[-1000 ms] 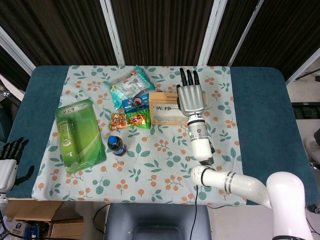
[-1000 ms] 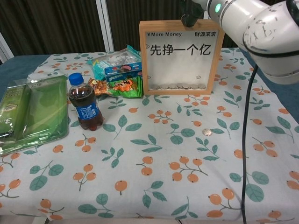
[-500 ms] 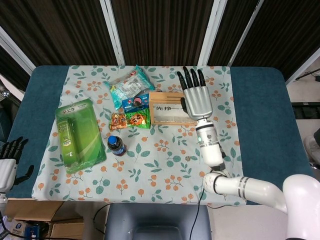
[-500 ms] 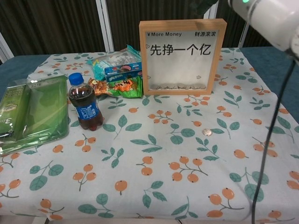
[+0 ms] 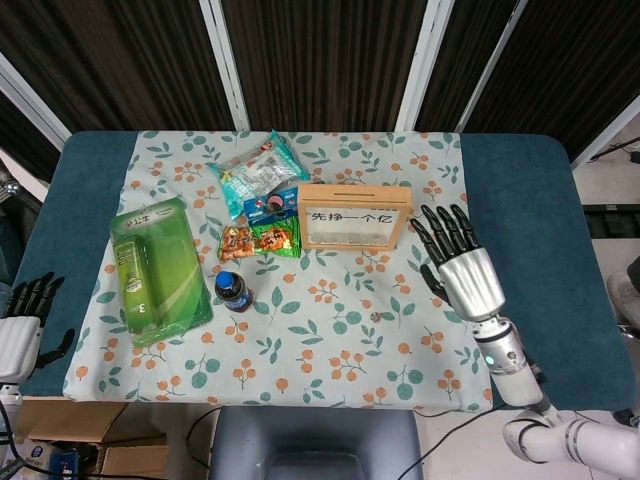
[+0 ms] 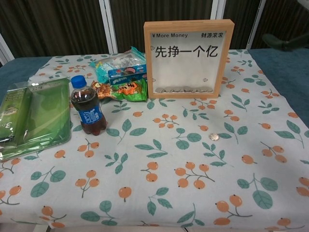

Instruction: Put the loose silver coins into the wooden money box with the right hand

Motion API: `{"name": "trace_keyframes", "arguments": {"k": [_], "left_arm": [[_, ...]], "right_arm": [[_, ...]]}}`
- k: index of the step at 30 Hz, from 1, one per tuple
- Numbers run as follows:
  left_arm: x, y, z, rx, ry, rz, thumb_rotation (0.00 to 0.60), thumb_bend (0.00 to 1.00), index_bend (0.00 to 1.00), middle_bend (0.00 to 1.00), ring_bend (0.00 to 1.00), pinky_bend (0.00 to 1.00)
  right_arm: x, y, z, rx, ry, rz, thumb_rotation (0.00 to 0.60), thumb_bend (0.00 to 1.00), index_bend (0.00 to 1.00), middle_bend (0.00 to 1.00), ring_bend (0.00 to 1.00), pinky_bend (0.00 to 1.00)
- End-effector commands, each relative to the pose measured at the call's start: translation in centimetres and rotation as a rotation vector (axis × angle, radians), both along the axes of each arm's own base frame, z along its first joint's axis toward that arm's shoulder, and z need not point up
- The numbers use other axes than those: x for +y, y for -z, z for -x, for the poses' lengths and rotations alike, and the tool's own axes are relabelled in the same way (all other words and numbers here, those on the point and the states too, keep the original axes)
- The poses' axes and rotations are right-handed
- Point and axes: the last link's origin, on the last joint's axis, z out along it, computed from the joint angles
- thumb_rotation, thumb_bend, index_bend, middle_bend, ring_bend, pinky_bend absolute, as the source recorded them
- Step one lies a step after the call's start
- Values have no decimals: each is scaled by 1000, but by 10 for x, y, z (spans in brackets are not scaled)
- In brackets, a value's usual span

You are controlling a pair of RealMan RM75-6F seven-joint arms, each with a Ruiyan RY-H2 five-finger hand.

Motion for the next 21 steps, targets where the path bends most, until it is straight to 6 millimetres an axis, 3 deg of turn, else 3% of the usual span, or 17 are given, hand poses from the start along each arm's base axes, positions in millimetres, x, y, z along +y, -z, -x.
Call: {"name": "trace_keyframes", "arguments": {"k": [1, 4, 9, 16, 21], "left_arm": [[0, 0, -1, -4, 3, -6, 600, 377, 0, 0, 0, 0], [-1, 2, 0, 0, 4, 0, 600, 377, 0, 0, 0, 0], [-3, 4, 1, 2, 6, 1, 600, 378, 0, 0, 0, 0], [-6, 2, 6, -1, -7, -3, 600, 377, 0, 0, 0, 0], [-7, 2, 6, -3, -5, -7, 600, 378, 0, 0, 0, 0]], "right_arm": [[43, 16, 49, 138, -6, 5, 600, 450, 0, 28, 0, 0], [60, 35, 68, 178, 62, -41, 600, 444, 0, 24, 0, 0], [58, 72, 81, 176, 202, -158, 600, 443, 0, 24, 0, 0], [52, 106, 68, 184, 207, -230, 600, 443, 13, 25, 0, 0], [46, 126, 56, 185, 189, -249, 600, 443, 80, 25, 0, 0]]}}
